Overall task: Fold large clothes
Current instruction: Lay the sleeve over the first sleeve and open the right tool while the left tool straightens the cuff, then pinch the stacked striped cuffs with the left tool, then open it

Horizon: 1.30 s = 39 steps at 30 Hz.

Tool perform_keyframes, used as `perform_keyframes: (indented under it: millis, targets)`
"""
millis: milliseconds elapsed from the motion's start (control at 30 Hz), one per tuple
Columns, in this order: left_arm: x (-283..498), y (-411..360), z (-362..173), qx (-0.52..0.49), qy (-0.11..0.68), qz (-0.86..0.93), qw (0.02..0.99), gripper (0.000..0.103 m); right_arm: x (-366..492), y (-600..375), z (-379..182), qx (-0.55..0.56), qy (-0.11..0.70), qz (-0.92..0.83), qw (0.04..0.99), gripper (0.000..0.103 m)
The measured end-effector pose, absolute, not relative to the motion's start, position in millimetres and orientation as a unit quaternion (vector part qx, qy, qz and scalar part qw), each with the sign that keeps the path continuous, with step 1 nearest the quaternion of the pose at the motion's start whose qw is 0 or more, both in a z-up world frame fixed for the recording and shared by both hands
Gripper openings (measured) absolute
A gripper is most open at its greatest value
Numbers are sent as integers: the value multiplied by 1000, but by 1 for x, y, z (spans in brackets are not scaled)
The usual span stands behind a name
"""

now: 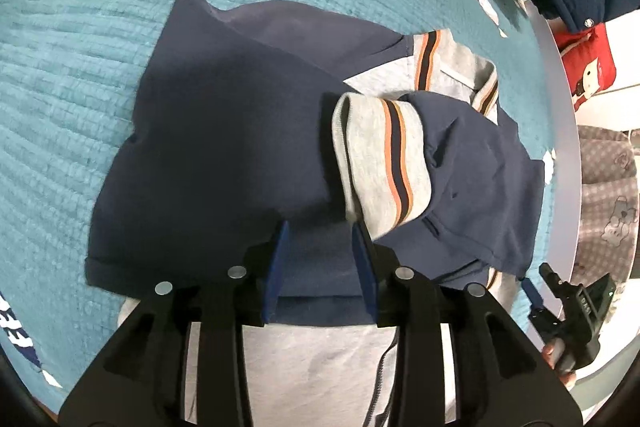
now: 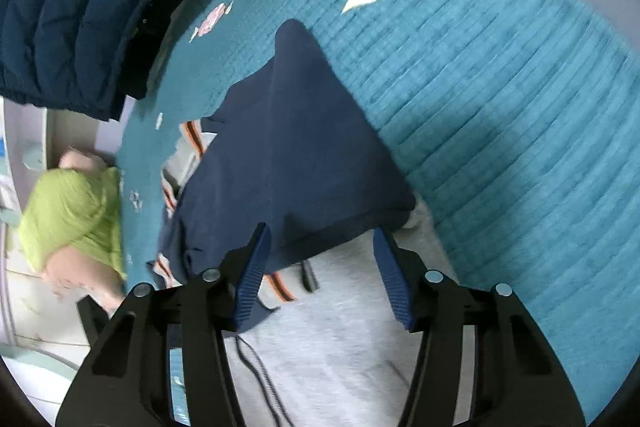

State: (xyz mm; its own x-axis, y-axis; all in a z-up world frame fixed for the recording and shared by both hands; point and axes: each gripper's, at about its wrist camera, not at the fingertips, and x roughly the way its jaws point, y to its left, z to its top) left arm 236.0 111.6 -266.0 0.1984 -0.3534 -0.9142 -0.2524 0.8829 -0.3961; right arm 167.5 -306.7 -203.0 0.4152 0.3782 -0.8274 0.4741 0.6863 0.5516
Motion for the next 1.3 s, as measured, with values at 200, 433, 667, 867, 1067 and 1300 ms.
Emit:
perform_keyframes:
  millis: [200,433,667,867,1067,1300]
  targets:
    - [257,108,-285,-258,638,-8,726,34,185,-302,-218,446,527,-38,722,53]
    - [235,120,-259,-288,621,-43,728,34,170,-301,-211,468,508,-31,722,52]
    - [235,114,-238,-316,584,-95,742,66,170,-305,-233,502,514,-38,694,52]
    - [264,88,-285,-306,627,-59,714,65,170,-310,-243,542,471,-53,694,52]
    - [261,90,-282,-321,595,-51,736,25,177,-317,-226,493,460,-90,733,9]
    - [244,94,-240,-288,600,-77,743,7,169,-330,-186,450,486,-103,742,8]
